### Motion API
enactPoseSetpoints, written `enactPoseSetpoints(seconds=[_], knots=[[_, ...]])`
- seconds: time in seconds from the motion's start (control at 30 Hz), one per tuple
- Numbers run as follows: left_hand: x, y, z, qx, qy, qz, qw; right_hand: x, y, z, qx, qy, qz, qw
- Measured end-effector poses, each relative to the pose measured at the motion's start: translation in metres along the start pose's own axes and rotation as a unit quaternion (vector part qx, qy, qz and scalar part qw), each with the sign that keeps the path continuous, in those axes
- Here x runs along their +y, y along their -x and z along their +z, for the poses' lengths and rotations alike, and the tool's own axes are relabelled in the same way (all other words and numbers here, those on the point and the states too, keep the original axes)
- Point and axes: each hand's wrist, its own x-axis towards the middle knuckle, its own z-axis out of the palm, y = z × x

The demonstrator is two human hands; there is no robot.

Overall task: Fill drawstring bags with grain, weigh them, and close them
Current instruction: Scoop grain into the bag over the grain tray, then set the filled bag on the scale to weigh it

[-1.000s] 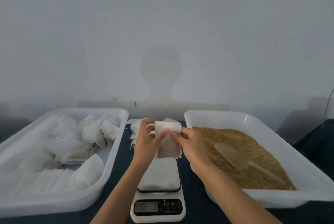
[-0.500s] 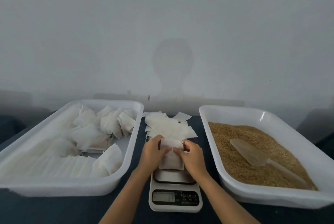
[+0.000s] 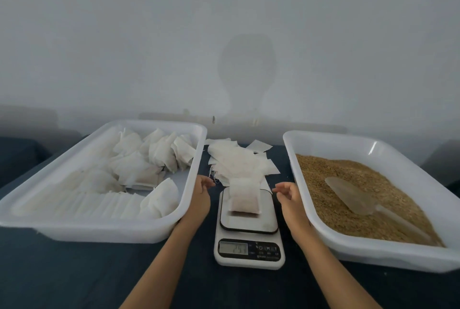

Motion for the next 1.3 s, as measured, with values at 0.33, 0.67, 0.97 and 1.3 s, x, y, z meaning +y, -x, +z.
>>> enactPoseSetpoints(seconds=[0.33, 0.67, 0.97, 1.3], knots=[[0.007, 0.002, -0.001, -0.009, 0.063, -0.014, 0.998, 0.004, -0.001, 0.001, 0.005, -0.032, 0.020, 0.999], [-0.008, -0.011, 0.014, -0.139, -0.099, -0.029, 0.985, 0.000, -0.011, 0.013, -0.028, 0.032, -0.024, 0.999], [0.022, -0.022, 0.036, -0.220, -0.162, -0.028, 0.962, -0.024, -0.010, 0.030, -0.035, 0.098, -0.141, 0.985], [0.074, -0.027, -0.001, -0.151, -0.206, 0.081, 0.963, -0.097, -0.011, 0.050, -0.016, 0.005, -0.240, 0.971]])
